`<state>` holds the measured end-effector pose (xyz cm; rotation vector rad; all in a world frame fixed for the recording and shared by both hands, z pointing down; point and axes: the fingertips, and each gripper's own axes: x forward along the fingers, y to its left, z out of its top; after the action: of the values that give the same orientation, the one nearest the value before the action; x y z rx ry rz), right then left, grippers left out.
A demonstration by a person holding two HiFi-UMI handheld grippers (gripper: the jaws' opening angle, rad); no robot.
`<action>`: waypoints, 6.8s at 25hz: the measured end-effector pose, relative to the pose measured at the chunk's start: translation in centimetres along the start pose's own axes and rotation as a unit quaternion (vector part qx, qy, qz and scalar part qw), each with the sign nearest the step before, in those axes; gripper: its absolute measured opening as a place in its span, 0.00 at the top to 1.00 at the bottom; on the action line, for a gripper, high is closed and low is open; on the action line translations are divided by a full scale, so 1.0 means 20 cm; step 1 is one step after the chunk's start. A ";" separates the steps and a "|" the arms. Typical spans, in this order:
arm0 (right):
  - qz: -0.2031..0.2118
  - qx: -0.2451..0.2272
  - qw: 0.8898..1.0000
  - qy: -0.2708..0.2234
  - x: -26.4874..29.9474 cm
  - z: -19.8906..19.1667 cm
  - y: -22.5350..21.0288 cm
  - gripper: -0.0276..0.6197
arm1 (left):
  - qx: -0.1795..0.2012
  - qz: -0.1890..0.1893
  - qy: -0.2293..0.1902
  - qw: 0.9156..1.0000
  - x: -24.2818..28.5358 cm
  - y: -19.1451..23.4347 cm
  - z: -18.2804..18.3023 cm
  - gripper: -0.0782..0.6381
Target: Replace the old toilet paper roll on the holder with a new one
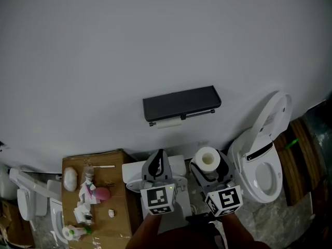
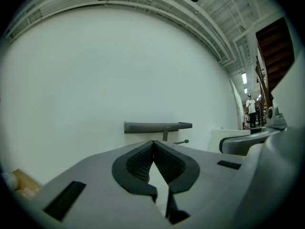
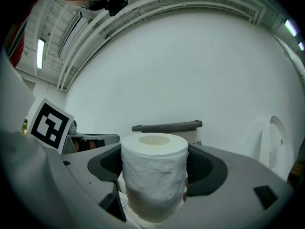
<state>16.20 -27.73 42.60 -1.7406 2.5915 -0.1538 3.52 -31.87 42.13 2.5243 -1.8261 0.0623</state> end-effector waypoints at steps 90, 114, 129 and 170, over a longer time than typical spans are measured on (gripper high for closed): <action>0.078 0.005 0.996 0.029 0.36 -0.10 0.20 0.36 | -0.467 0.064 -0.167 0.866 0.25 0.89 -0.12 0.61; 0.112 0.048 0.991 0.057 0.51 -0.19 0.44 0.36 | 0.053 0.142 -0.049 0.987 -0.21 0.63 0.06 0.61; 0.109 0.371 0.919 0.076 0.98 -0.37 0.53 0.36 | 0.048 0.172 -0.053 0.982 -0.36 0.69 0.08 0.61; -0.015 0.628 0.765 -0.142 1.08 -0.28 -0.18 0.36 | 0.047 0.117 0.003 0.992 -0.26 0.51 -0.18 0.61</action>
<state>10.86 -48.64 49.37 -1.0783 1.4531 -1.1733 -7.80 -30.06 45.36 2.3499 -2.1551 0.1646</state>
